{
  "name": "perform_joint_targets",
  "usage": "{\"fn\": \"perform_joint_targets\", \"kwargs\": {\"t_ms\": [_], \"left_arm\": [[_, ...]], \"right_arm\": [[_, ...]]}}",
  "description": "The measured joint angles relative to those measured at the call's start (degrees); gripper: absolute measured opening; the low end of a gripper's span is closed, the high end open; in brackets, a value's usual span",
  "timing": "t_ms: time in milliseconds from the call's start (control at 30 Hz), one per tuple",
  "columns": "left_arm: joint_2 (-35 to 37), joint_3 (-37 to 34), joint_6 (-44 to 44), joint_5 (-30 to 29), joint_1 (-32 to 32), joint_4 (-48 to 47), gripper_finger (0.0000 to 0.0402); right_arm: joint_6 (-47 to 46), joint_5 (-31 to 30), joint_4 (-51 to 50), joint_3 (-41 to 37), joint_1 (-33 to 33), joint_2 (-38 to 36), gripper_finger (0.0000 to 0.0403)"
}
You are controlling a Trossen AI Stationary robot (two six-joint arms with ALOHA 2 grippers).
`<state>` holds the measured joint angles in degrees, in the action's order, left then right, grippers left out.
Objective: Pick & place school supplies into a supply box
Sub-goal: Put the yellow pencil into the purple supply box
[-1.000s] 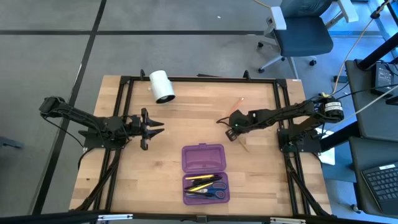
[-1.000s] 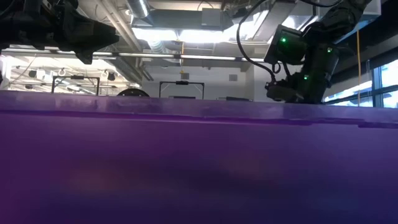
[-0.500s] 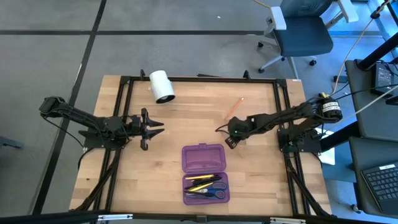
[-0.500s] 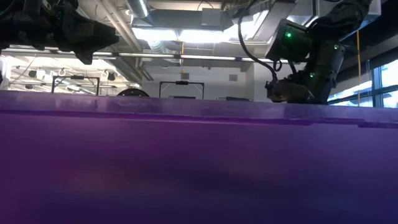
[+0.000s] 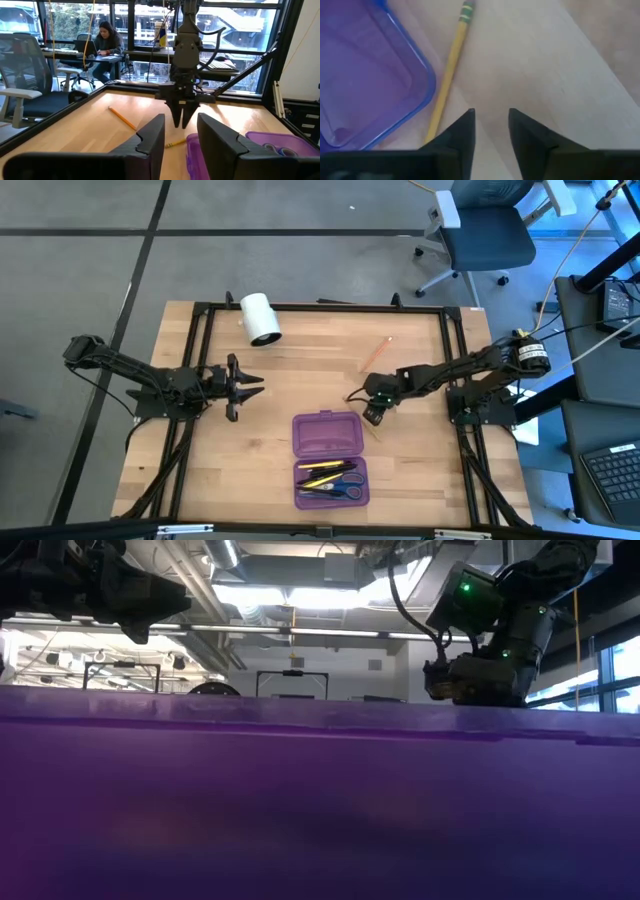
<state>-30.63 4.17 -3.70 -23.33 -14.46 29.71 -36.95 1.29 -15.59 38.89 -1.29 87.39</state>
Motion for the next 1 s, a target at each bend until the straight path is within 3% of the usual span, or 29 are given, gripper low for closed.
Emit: {"fn": "perform_joint_targets", "kwargs": {"t_ms": [267, 400, 500, 733, 1000], "left_arm": [[0.0, 0.02, 0.0, 0.0, 0.0, 0.0, 0.0108], [0.0, 0.01, 0.0, 0.0, 0.0, 0.0, 0.0107], [0.0, 0.01, 0.01, -0.02, 0.0, -0.01, 0.0109], [0.0, 0.02, 1.52, -0.13, 0.0, 0.0, 0.0109], [0.0, 0.0, 4.09, -0.88, 0.0, 0.02, 0.011]], "right_arm": [[1.25, -3.14, 0.37, 0.0, -1.72, 0.0, 0.023], [1.33, -3.14, 0.18, 0.19, -3.26, 0.0, 0.0264], [1.49, -4.02, -1.55, 2.3, -4.01, 0.0, 0.0274], [5.99, -13.17, -7.36, 11.33, -4.28, 0.91, 0.027], [6.05, -14.86, -19.2, 23.07, -1.17, 9.86, 0.026]]}}
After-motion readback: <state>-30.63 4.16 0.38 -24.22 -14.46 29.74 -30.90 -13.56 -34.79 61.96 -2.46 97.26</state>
